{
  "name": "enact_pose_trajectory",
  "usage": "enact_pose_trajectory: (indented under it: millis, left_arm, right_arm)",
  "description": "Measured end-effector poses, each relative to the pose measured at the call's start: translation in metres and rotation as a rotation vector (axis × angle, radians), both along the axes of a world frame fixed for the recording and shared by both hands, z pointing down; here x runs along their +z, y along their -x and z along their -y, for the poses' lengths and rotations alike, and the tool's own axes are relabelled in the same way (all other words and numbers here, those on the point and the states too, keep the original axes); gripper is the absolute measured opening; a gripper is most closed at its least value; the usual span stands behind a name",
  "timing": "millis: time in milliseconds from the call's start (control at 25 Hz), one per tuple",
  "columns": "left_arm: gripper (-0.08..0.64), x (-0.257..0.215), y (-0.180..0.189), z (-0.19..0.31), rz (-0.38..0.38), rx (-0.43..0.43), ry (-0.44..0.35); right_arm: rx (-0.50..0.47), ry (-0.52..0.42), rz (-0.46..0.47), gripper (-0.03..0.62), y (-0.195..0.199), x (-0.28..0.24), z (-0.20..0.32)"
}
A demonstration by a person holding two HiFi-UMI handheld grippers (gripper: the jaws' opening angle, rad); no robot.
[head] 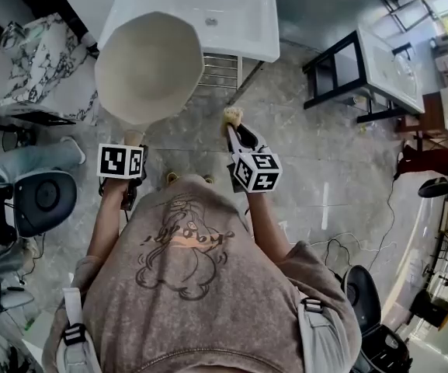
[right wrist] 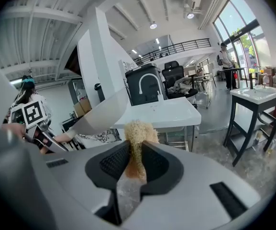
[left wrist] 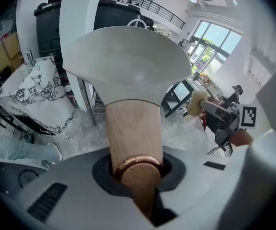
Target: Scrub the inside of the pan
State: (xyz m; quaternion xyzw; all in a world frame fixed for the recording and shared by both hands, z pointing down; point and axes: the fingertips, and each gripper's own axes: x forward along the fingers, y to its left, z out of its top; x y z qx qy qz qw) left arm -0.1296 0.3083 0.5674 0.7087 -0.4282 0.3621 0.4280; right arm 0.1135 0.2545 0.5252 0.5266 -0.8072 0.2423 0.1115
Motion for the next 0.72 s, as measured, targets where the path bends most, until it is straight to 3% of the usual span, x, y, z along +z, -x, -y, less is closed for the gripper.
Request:
enact_pose_trajectory:
  millis: [480,720]
  left_arm:
    - [0.051,0.014,0.025,0.012,0.023,0.097,0.012]
    - [0.051,0.015,0.022,0.047,0.014,0.118,0.0]
  right_arm:
    - [0.053,-0.046,0.003,0.087,0.013,-0.006,0.004]
    - [0.088,-0.083,0.011,0.087,0.003,-0.014,0.042]
